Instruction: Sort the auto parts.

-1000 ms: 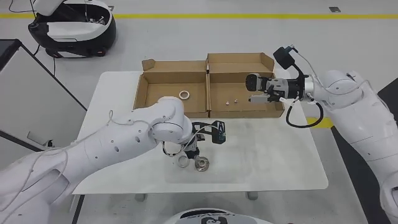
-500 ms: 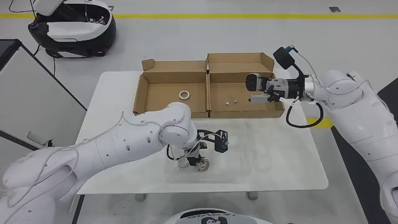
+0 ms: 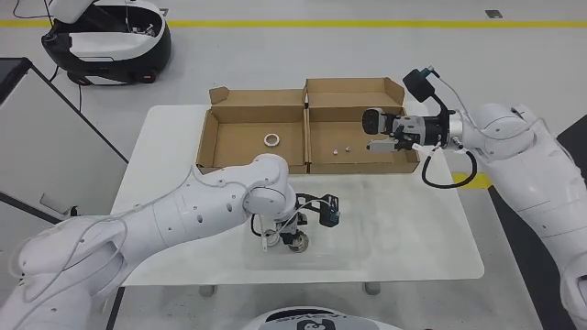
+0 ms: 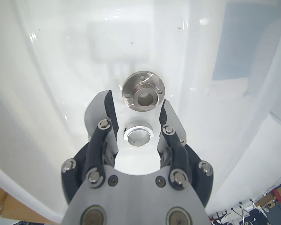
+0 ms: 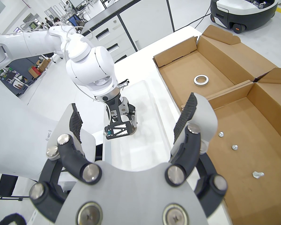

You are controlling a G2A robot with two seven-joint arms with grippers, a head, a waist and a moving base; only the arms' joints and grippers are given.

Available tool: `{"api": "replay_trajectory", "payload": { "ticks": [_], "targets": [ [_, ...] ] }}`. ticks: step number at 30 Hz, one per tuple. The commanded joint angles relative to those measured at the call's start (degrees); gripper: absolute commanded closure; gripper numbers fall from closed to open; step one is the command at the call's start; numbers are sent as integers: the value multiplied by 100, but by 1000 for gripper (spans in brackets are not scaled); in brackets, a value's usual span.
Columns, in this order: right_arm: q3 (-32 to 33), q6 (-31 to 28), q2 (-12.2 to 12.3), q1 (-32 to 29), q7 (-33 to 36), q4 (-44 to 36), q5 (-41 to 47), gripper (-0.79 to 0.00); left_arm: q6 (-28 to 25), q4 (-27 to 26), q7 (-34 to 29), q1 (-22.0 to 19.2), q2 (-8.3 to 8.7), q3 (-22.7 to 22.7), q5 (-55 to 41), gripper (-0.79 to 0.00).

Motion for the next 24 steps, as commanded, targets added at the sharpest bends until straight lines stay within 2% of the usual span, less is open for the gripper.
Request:
{"api": "replay_trajectory", "payload": {
  "ticks": [1,10,17,24],
  "targets": [
    [0,0,0,0,0,0,0,-785,-2,37,2,22,-23,0,24,-416],
    [0,0,0,0,0,0,0,-785,23,107,-23,97,-113,0,120,-425],
    [0,0,0,0,0,0,0,-785,136,193,48,60,-172,-63,299,-360],
    [0,0,0,0,0,0,0,-785,291,315,219,60,-218,-167,583,-354]
  ]
}}
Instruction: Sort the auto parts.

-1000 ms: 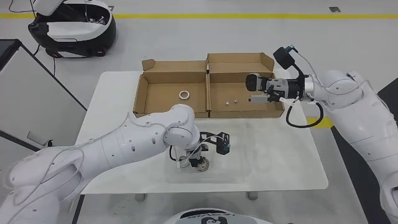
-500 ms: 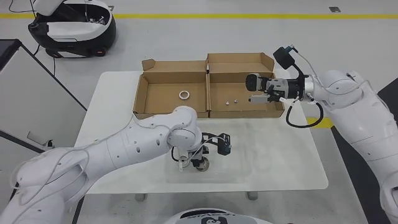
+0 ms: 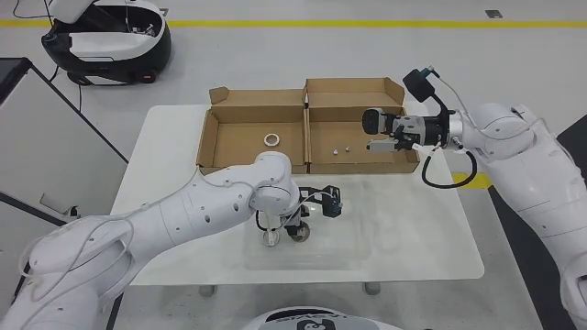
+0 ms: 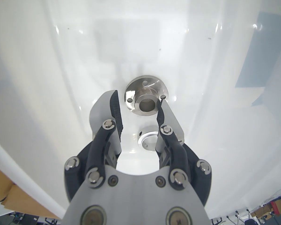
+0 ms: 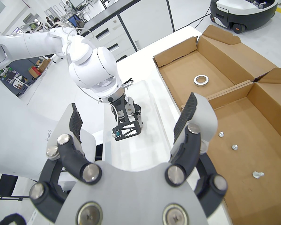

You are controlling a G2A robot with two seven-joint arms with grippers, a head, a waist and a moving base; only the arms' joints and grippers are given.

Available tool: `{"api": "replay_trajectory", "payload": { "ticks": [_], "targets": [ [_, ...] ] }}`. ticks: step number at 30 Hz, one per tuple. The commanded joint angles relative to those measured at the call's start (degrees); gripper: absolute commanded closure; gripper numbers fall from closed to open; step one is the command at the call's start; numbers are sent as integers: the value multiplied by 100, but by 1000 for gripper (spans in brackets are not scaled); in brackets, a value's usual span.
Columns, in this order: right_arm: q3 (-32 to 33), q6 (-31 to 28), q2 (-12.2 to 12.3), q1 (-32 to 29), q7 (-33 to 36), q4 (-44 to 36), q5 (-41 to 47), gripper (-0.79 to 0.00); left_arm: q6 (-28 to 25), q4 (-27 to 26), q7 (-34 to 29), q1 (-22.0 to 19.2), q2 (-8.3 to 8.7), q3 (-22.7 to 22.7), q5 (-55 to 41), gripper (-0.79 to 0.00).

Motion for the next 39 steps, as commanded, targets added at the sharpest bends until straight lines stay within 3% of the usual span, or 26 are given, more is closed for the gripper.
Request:
{"api": "replay_trajectory", "payload": {
  "ticks": [1,17,39],
  "targets": [
    [0,0,0,0,0,0,0,-785,30,31,34,3,-14,-24,69,-354],
    [0,0,0,0,0,0,0,-785,-59,-61,-127,132,-7,-157,17,-360],
    [0,0,0,0,0,0,0,-785,-191,167,-201,204,-150,-197,49,-345]
  ]
}}
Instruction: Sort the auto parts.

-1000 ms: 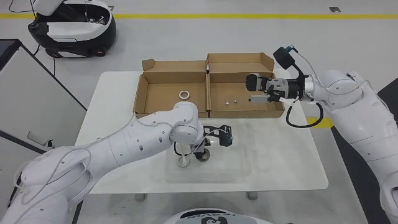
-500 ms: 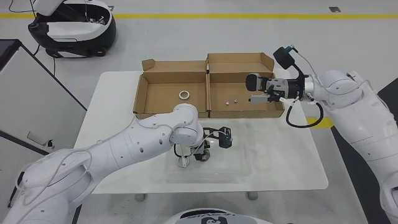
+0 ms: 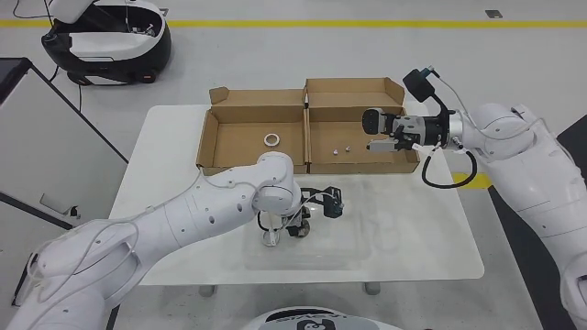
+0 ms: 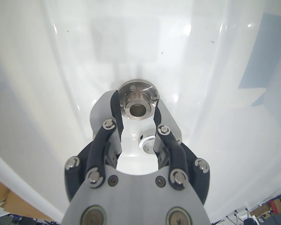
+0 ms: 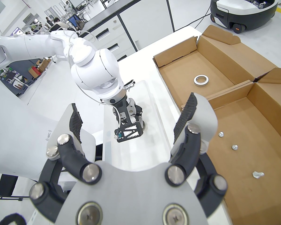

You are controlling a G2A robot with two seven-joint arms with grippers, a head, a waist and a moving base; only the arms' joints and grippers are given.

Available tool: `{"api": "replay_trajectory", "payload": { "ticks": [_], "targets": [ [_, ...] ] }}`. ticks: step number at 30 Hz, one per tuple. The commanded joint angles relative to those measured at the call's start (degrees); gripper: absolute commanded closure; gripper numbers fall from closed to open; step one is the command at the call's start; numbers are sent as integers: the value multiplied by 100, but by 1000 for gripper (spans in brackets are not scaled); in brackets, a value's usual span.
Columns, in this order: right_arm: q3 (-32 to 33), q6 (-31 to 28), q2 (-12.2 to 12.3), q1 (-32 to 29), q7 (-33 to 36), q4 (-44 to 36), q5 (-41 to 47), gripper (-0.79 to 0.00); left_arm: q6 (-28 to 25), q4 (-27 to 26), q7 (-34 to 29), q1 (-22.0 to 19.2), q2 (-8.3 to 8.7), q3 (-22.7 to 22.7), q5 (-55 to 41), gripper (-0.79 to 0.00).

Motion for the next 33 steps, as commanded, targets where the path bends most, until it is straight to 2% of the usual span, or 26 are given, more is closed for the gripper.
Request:
{"api": "replay_trajectory", "payload": {
  "ticks": [1,13,31,32,33],
  "targets": [
    [0,0,0,0,0,0,0,-785,-12,31,-3,8,-11,0,9,-342],
    [0,0,0,0,0,0,0,-785,-72,194,-4,21,-85,20,13,-332],
    [0,0,0,0,0,0,0,-785,-80,224,4,-23,-102,92,24,-320],
    [0,0,0,0,0,0,0,-785,-79,237,3,-28,-107,99,29,-289],
    [0,0,0,0,0,0,0,-785,-81,245,5,-33,-112,103,28,-163]
  ]
}}
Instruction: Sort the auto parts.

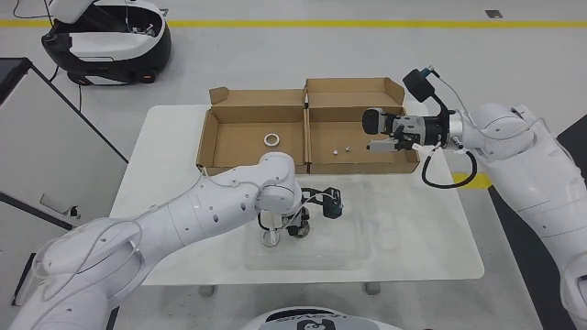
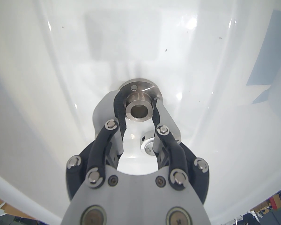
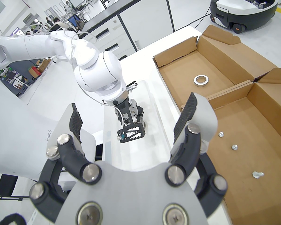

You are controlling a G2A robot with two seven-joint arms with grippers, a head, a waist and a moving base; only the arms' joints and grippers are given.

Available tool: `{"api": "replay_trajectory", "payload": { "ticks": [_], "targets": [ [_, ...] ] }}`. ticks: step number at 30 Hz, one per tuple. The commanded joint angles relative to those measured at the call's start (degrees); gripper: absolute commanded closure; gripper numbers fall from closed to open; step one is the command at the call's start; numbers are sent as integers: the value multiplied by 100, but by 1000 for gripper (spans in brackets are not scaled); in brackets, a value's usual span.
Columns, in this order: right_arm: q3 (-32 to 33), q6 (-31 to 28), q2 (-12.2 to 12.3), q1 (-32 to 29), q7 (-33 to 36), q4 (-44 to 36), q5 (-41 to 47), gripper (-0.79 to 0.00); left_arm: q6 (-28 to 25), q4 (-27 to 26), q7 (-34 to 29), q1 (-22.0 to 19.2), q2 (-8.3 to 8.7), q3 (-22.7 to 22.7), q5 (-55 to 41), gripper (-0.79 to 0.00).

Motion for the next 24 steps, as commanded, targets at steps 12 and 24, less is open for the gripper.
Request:
{"api": "replay_trajectory", "payload": {
  "ticks": [12,24],
  "targets": [
    [0,0,0,0,0,0,0,-785,23,-234,-23,-161,96,-157,-8,0],
    [0,0,0,0,0,0,0,-785,158,-1423,-158,-455,718,-756,-187,0]
  ]
}}
